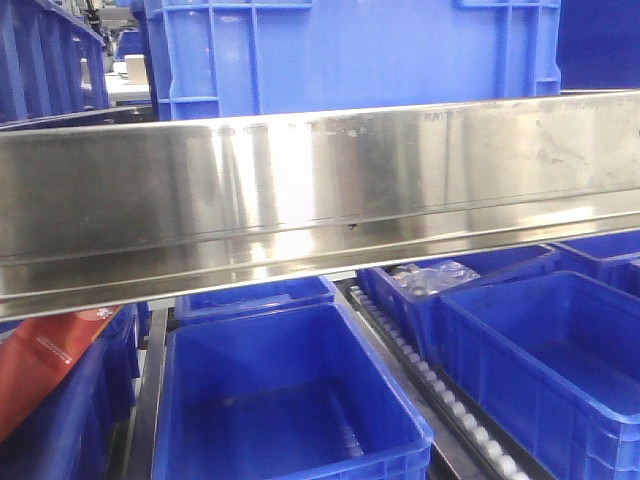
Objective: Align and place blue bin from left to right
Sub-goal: 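Push the bin onto the upper shelf away from the robot, then open both grippers and release the bin rim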
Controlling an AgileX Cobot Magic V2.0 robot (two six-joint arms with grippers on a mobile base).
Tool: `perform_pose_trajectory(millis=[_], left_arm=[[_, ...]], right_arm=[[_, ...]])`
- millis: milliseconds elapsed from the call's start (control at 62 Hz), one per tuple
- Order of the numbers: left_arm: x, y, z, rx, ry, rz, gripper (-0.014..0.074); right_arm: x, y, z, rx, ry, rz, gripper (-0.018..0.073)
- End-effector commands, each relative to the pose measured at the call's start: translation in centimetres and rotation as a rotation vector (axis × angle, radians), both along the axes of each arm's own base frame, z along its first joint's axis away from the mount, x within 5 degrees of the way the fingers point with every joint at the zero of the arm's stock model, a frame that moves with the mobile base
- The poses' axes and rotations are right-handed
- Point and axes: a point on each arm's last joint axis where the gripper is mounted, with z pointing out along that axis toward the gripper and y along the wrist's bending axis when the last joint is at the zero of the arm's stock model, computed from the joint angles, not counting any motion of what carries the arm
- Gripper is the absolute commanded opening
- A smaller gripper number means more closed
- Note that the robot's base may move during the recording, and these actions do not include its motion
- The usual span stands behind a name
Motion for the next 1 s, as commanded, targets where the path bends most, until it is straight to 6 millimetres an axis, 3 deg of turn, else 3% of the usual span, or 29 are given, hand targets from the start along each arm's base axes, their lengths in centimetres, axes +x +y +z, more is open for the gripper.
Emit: perform_pose_trajectory(millis=[0,323,435,581,984], left_arm=[[-1.9,0.5,-1.5,-0.009,-0.071,-0.012,-0.0006],[-7.2,2.0,-8.3,-0.044,-0.163,-0.016,-0.0006],[-6.8,2.0,-10.4,-0.032,-0.135,-0.014,-0.0006],[-5.8,1.6,-12.2,-0.017,-0.08,-0.016,-0.0006],[-5.3,1.4,-12.7,-0.015,-0.089,-0.021,-0.0006]], right_arm=[[-2.0,-0.6,-1.4,-0.001,-0.066,-0.012,-0.0079],[-6.9,-2.0,-8.3,0.037,-0.186,-0.041,-0.0079],[-7.8,-2.2,-10.7,0.039,-0.193,-0.043,-0.0079],[-7.4,-2.1,-13.2,0.027,-0.145,-0.043,-0.0079],[-7.2,-2.1,-13.8,0.027,-0.139,-0.048,-0.0079]])
